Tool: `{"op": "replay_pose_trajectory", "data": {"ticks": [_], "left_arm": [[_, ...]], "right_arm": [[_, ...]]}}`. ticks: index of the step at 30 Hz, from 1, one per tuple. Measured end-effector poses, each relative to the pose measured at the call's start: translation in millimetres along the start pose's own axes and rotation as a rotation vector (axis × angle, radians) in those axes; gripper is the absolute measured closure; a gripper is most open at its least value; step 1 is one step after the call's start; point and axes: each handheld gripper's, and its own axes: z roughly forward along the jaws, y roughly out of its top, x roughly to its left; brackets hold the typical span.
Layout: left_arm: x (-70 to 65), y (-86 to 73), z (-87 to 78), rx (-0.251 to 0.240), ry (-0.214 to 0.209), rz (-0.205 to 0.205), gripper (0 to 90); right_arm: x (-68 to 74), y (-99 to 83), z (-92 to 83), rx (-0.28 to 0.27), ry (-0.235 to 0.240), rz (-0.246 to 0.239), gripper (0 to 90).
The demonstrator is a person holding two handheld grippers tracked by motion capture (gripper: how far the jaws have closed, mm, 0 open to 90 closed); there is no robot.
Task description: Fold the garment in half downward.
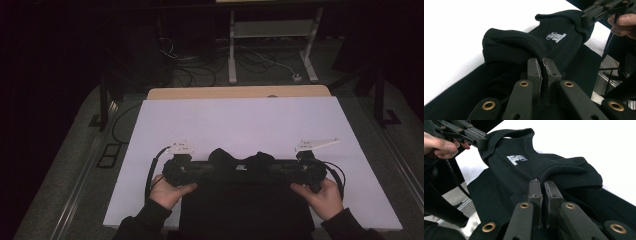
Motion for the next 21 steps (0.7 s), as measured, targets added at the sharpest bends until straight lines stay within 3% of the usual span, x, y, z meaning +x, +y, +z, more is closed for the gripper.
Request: {"op": "replay_pose_trajectory", "data": {"ticks": [21], "left_arm": [[-10.5, -19.5, -2.6, 0.053, -0.015, 0.005, 83.7]], "right_arm": [[13.2, -15.7, 4.1, 0.062, 0.019, -0.018, 83.6]]}}
